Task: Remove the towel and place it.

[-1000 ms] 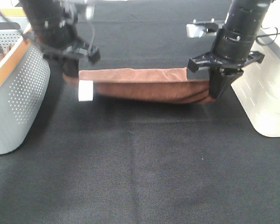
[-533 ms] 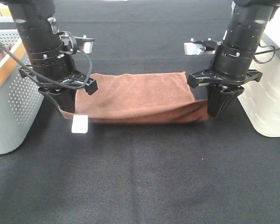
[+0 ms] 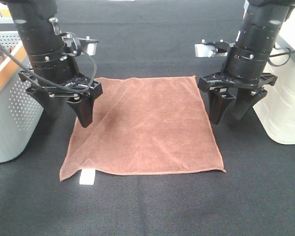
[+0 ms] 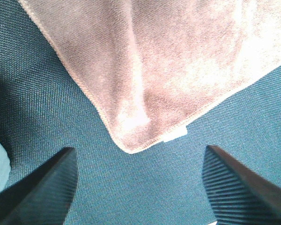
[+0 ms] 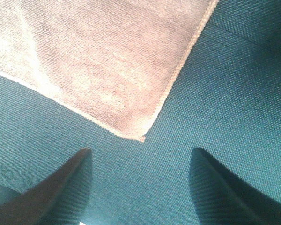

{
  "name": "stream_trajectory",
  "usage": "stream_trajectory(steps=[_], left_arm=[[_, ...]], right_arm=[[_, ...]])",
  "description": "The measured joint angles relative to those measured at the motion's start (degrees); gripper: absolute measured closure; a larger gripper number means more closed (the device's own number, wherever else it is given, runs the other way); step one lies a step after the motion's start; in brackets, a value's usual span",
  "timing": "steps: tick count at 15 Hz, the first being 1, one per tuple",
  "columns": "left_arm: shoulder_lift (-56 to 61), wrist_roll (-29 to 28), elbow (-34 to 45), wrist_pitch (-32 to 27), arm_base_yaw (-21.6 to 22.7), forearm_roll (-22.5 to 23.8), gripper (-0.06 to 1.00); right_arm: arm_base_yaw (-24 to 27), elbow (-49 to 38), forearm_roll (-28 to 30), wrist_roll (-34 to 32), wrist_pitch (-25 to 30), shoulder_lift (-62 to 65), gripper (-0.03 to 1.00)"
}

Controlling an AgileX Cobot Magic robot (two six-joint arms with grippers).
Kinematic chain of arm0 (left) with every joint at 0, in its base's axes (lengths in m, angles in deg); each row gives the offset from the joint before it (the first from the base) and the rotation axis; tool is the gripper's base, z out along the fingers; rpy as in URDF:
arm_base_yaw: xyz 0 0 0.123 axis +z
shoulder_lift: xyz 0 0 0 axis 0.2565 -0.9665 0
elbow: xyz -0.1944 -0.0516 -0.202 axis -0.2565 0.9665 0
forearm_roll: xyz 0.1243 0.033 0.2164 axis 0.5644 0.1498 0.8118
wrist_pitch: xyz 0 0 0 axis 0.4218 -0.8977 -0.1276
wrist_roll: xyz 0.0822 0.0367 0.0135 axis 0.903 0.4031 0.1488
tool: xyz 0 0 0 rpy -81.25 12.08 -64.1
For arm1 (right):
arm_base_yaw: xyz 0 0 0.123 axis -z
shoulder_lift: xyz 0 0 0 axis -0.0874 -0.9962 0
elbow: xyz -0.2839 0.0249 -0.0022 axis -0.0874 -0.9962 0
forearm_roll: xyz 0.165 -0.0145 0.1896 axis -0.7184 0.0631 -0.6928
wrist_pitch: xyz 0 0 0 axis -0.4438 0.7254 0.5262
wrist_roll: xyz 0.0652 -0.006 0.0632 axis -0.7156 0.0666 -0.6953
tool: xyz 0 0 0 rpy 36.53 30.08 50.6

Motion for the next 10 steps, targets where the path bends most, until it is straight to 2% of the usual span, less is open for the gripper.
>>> stream_trajectory(steps=[5,10], left_arm=[[7.73,3.38,-1.72,-0.17,0.0,1.49,0.23],[23.55,3.04,-3.84,-0.29,0.0,1.66,0.23]], right_arm=[[0.0,-0.06,-2.98,0.0,0.0,8.77,0.37],[0.0,-0.06,-4.35,0.0,0.11,22.4,0.37]])
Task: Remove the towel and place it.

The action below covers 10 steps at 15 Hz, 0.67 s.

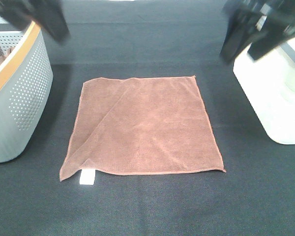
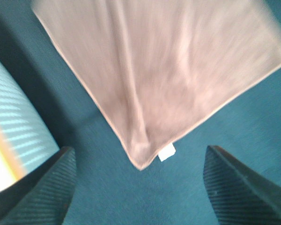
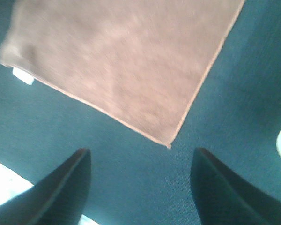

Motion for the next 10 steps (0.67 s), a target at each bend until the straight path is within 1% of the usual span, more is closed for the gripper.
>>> stream_trajectory(steps=[1,3,4,7,8,10], left_arm=[[0.0,0.0,0.0,0.0,0.0,0.0,0.23],[6.13,-0.06,0.34,-0.06,0.0,0.0,0.23],[10.94,-0.23,2.98,-0.06,0.0,0.0,0.23],[22.23,-1.78,14.73,-0.06,0.0,1.83,0.23],[27.85,-3.09,22.98,-0.06,0.0,3.27,0.23],[36.27,-4.47,33.0,-0.11,0.0,5.21,0.23]], right_arm=[[0.0,0.0,0.0,0.0,0.0,0.0,0.37],[0.0,-1.43,0.0,0.0,-0.11,5.16,0.37],[0.0,-4.35,0.06,0.0,-0.06,9.11,0.37],[0.0,-12.89,0.11,0.0,-0.06,16.73,0.37],[0.0,-18.22,0.11,0.0,-0.06,20.51,0.37],[0.0,-25.38,0.57,0.0,-0.06,26.13,0.37]])
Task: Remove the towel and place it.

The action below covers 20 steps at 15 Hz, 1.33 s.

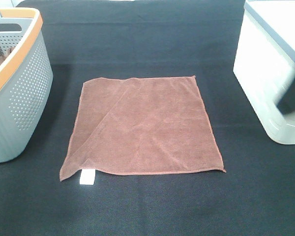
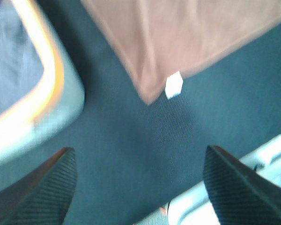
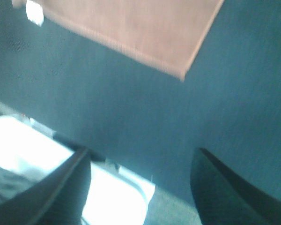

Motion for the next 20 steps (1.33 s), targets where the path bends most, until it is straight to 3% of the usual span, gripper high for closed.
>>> stream_trajectory(steps=[1,2,5,8,11,13,20], left_arm=[[0.0,0.0,0.0,0.0,0.0,0.0,0.23],[6.25,-1.55,7.56,0.06,0.0,1.55,0.23],[19.6,-2.69,18.28,0.06,0.0,4.64,0.23],[33.12,1.66,26.3,0.11,0.0,5.44,0.22],[41.83,6.59,27.73,1.09,0.0,2.64,0.22],[45.03,9.51,28.13,3.67,0.0,0.97,0.22],[45.32,11.63,30.37,8.14,0.0,-1.6,0.22]], right_arm=[[0.0,0.0,0.0,0.0,0.0,0.0,0.37],[0.0,-5.27,0.92,0.0,0.0,4.53,0.37],[0.0,-14.27,4.13,0.0,0.0,14.32,0.37],[0.0,-21.72,4.87,0.0,-0.23,26.3,0.37],[0.0,-26.87,4.87,1.49,-2.58,37.7,0.37],[0.0,-29.22,4.87,2.52,-7.16,46.41,0.37],[0.0,-30.14,6.76,2.64,-8.25,51.11,0.37]])
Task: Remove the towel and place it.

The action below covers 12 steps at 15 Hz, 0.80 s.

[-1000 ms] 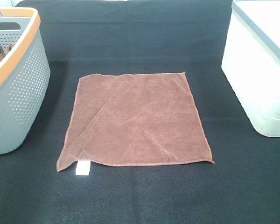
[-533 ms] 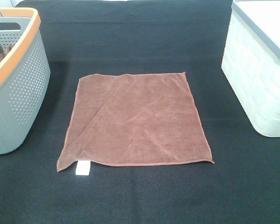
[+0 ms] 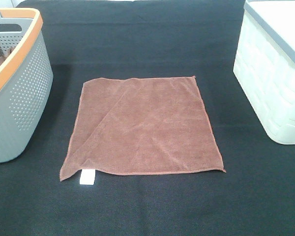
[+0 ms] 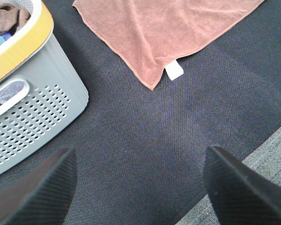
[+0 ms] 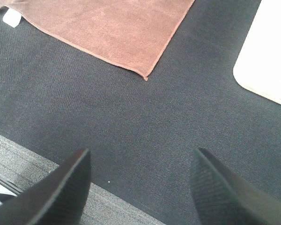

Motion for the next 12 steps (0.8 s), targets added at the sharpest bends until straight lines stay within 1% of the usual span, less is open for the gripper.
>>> stream_trajectory(steps=[10,11,12], left_arm=[[0.0,0.17,0.0,0.4,0.0,0.0,0.22],[0.0,0.17,0.0,0.4,1.95,0.0,0.22],[0.0,0.17,0.0,0.4,4.81,0.0,0.22]], right_arm=[[0.0,0.0,0.0,0.0,0.0,0.06,0.37],[0.0,0.0,0.0,0.0,0.0,0.06,0.37],[0.34,0.0,0.0,0.0,0.0,0.06,0.37]])
